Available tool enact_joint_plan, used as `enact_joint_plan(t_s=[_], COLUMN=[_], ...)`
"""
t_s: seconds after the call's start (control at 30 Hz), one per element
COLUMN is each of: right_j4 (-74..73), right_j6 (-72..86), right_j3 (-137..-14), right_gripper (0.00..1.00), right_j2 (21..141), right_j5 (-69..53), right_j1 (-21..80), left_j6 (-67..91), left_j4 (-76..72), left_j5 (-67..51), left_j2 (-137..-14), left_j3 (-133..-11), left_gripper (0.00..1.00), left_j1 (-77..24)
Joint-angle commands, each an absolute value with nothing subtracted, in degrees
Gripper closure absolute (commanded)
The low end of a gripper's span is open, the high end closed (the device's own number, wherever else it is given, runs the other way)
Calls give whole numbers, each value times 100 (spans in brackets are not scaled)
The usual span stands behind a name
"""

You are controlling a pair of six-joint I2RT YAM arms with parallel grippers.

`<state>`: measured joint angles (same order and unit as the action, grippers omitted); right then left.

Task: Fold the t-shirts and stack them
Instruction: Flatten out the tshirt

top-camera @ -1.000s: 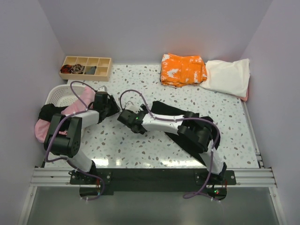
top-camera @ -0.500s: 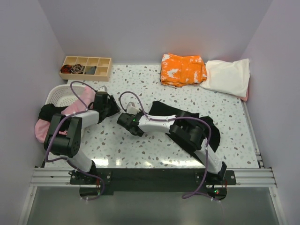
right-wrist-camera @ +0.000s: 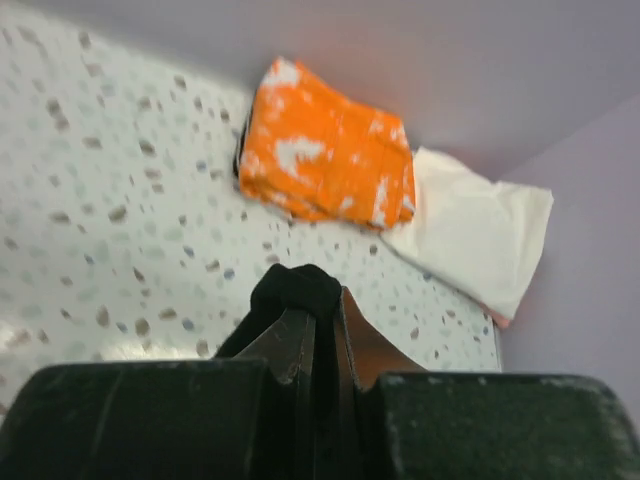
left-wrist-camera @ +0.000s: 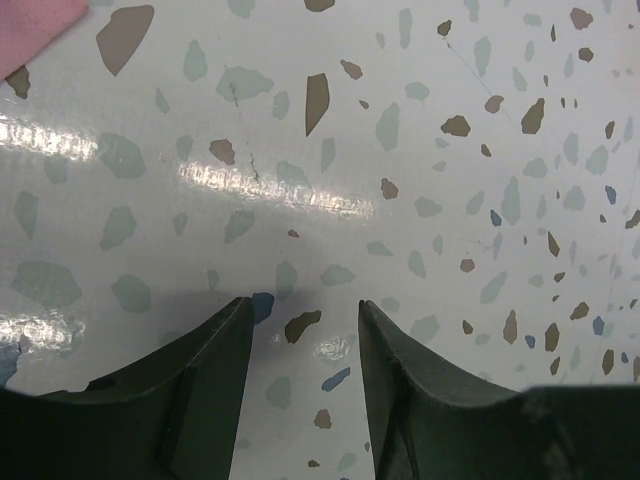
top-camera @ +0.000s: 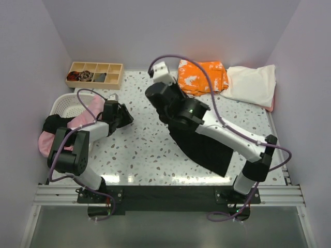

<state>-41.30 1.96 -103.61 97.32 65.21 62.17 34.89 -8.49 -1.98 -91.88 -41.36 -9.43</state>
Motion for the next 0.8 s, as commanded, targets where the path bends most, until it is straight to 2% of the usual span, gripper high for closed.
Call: enact_joint_plan(t_s=[0.0,0.1,0.13,0.17,0.27,0.33,0.57,0.77], right_j4=[-4087,-3020,-2467,-1269,390,632,2553,3303], right_j6=[-912,-2097,-3101,-3633,-5586,-6166,-7276,-8155], right_j3=[-12412,-13059,-13052,-13026,-13358,-13886,-13017,-13377], right_gripper=[100,100,100,100,100,100,100,100], right_j2=[9579,9615,9528,9510,9711,9869,9694,9879], right_j5=[6469,6617,6696,6854,7145,7224,7207,7119], right_j1=[6415,6907,7056,7371,7908,7980,8059,8060], left_j6=[3463,3498,3542,3577,3656,3674,3779,3762], left_j4=[-1160,-1257,-1300,-1327,-1380,-1371,-1327,-1275], left_j5=[-465,-580,-597,-632,-598,-519,-27,-9], left_j2=[-8877,-8745,-8667,-8631,-8447,-8228,-7357,-7022], left_j3=[-4298,-4289,-4272,-4245,-4175,-4113,-3885,-3797], left_gripper=[49,48,48,48,48,48,48,47], left_j1=[-958,-967,-967,-967,-984,-984,-1019,-1028])
